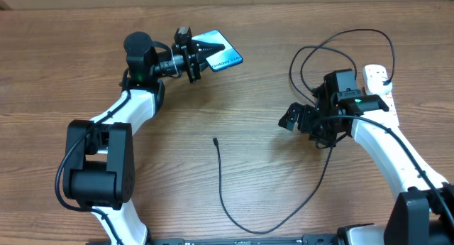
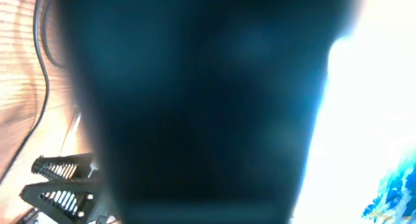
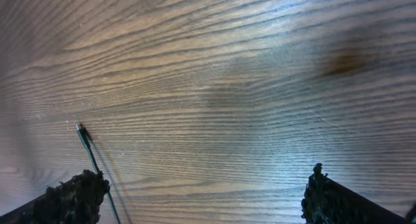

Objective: Plug charger to phone and switch on socket
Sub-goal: 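Open the right gripper off the phone and move it toward the cable, then rotate the phone upright with the left gripper, bottom edge down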

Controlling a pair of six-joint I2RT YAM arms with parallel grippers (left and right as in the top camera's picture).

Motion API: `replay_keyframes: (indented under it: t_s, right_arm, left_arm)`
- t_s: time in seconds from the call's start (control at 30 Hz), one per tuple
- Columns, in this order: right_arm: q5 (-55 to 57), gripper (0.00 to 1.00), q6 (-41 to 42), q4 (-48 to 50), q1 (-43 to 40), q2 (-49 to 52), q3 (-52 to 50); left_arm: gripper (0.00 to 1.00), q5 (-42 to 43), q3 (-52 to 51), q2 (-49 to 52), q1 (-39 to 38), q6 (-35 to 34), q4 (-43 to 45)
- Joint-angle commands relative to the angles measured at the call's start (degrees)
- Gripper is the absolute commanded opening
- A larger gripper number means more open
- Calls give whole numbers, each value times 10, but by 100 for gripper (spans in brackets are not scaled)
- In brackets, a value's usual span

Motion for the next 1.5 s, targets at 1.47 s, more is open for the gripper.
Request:
replay_keyframes:
  t_s: [1.47]
  right_arm:
    - [11, 100, -4, 2, 1, -11, 4]
  left_arm:
    - [5, 24, 21, -7, -5, 162, -68]
